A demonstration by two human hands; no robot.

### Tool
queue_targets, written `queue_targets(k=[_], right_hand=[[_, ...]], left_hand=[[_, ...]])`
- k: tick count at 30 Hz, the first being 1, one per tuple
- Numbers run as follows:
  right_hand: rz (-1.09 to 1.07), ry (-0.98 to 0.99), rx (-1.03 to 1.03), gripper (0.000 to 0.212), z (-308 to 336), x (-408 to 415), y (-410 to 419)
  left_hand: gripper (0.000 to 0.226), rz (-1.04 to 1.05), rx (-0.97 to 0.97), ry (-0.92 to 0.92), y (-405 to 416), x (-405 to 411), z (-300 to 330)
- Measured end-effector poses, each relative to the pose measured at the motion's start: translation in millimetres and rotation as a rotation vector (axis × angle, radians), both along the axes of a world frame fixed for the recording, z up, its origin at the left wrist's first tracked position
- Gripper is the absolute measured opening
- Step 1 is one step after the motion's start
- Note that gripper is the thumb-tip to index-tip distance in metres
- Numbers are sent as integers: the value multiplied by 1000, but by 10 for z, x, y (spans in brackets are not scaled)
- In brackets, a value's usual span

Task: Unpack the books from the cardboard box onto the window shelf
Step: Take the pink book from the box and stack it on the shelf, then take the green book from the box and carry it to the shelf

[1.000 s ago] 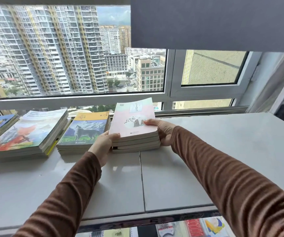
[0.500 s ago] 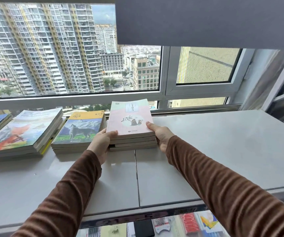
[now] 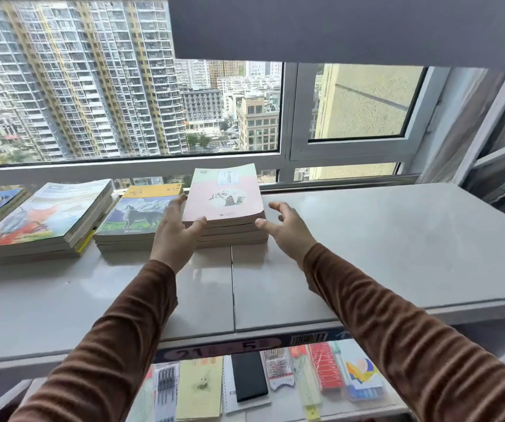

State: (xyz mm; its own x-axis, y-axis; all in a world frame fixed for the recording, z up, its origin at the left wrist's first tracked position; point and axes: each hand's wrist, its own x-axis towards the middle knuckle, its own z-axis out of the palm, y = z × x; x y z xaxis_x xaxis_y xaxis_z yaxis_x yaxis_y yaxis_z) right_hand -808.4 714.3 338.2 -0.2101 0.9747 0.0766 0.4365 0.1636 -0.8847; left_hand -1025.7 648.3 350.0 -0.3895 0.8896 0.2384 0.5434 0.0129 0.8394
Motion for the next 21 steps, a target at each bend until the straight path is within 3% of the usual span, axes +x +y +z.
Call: queue_targets(k=[4, 7, 14, 21], right_hand=[[-36, -440, 399, 48, 64, 266, -516], [-89, -610, 496, 42, 70, 510, -1023], [-358, -646, 263, 44, -342, 1260, -2625], [-636, -707, -31, 50, -801, 2087, -4480]], left_hand=[[48, -152, 128, 420, -370, 268, 79], [44, -313, 118, 583, -677, 520, 73], [38, -668, 131, 667, -1483, 1172, -269], [43, -1151, 38, 776, -2430, 2387, -748]])
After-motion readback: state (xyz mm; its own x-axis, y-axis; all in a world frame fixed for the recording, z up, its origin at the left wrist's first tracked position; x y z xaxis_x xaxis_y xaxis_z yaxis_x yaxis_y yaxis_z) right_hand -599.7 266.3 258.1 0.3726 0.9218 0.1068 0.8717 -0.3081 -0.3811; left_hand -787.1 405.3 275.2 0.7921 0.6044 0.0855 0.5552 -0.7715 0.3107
